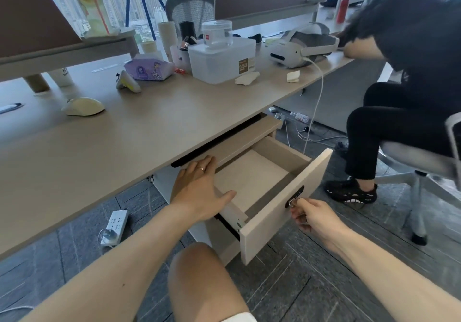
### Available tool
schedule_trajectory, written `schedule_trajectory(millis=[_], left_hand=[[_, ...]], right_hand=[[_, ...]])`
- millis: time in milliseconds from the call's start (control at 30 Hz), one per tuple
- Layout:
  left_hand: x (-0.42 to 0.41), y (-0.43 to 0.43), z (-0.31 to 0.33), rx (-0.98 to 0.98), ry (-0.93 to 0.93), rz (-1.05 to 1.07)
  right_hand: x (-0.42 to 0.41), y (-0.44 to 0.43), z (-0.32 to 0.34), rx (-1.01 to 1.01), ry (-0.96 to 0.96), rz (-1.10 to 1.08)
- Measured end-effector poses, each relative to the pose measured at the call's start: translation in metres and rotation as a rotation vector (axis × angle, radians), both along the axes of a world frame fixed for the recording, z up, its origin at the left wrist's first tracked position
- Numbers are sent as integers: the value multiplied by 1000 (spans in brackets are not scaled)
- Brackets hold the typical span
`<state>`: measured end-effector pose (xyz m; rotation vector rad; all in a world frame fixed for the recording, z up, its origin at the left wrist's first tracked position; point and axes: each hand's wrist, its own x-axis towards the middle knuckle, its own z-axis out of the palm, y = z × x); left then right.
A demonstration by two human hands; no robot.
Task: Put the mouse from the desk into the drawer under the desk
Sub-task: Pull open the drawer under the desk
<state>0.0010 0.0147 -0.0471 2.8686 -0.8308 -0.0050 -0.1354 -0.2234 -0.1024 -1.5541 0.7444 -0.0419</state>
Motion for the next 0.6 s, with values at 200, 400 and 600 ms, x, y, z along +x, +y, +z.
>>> schedule_trajectory(millis=[200,400,600], left_hand=[[-7,-4,4,87,46,19],[-5,-4,2,106,43,15],[-6,-3,1,124,20,9]], right_hand=[[-35,-10,0,29,-5,-38],[-46,-14,-3,36,2,-49],[-46,-15,-6,18,13,-50]])
